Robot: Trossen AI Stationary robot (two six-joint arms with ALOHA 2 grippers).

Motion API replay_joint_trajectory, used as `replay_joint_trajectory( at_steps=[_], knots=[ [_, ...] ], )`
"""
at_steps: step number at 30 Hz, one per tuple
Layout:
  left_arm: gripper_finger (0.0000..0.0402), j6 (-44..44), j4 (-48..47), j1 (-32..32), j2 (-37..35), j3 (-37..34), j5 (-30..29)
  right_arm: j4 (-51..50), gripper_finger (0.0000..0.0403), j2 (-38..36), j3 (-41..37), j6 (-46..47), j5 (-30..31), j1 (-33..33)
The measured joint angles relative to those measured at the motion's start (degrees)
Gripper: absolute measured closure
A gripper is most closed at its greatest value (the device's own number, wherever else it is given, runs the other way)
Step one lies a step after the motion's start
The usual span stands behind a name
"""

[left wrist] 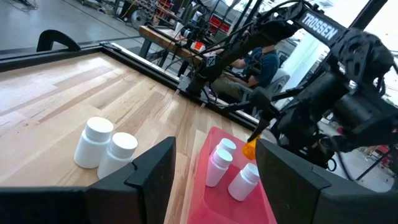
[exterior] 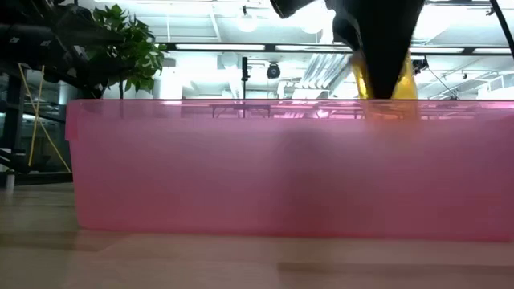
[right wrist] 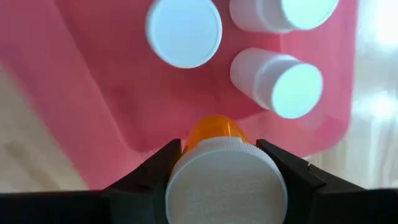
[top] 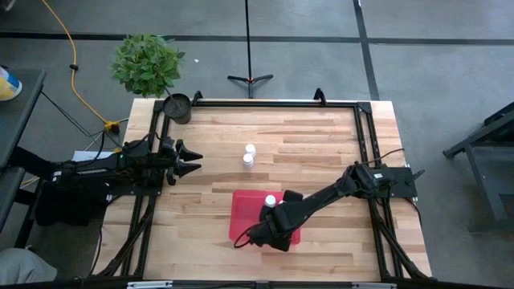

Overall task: Pick and place pill bottles into a basket
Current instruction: Put the orange pill bottle into the bin, then put the top white pill bottle into the bin

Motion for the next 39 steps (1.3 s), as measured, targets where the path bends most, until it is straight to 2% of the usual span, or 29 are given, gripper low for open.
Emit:
replay_joint_trajectory(
  at_steps=[7,13,16,22,25,33,39],
  knots=[
    [0.0149,0.0,-0.4,0.0,0.0,0.0,0.0,10.2,0.0196,0.0,-7.3,3.3,0.0,-0.2],
    [0.0149,0.0,-2.1,0.0,0.0,0.0,0.8,14.7,0.0221,0.0,-11.2,6.7,-0.2,-0.3],
    [0.0149,0.0,-2.5,0.0,0.0,0.0,1.3,14.7,0.0218,0.0,-11.3,7.2,0.3,-0.4],
    [0.0149,0.0,-2.8,0.0,0.0,0.0,1.4,14.7,0.0155,0.0,-11.3,7.7,0.5,-0.4],
    [0.0149,0.0,-2.8,0.0,0.0,0.0,1.4,14.7,0.0138,0.0,-11.3,7.9,-0.1,-0.4],
    [0.0149,0.0,-2.8,0.0,0.0,0.0,1.4,12.6,0.0127,0.0,-10.9,8.2,-1.4,-0.6],
    [0.0149,0.0,-2.8,0.0,0.0,0.0,1.4,7.4,0.0126,0.0,-5.6,6.3,0.3,-1.1]
  ],
)
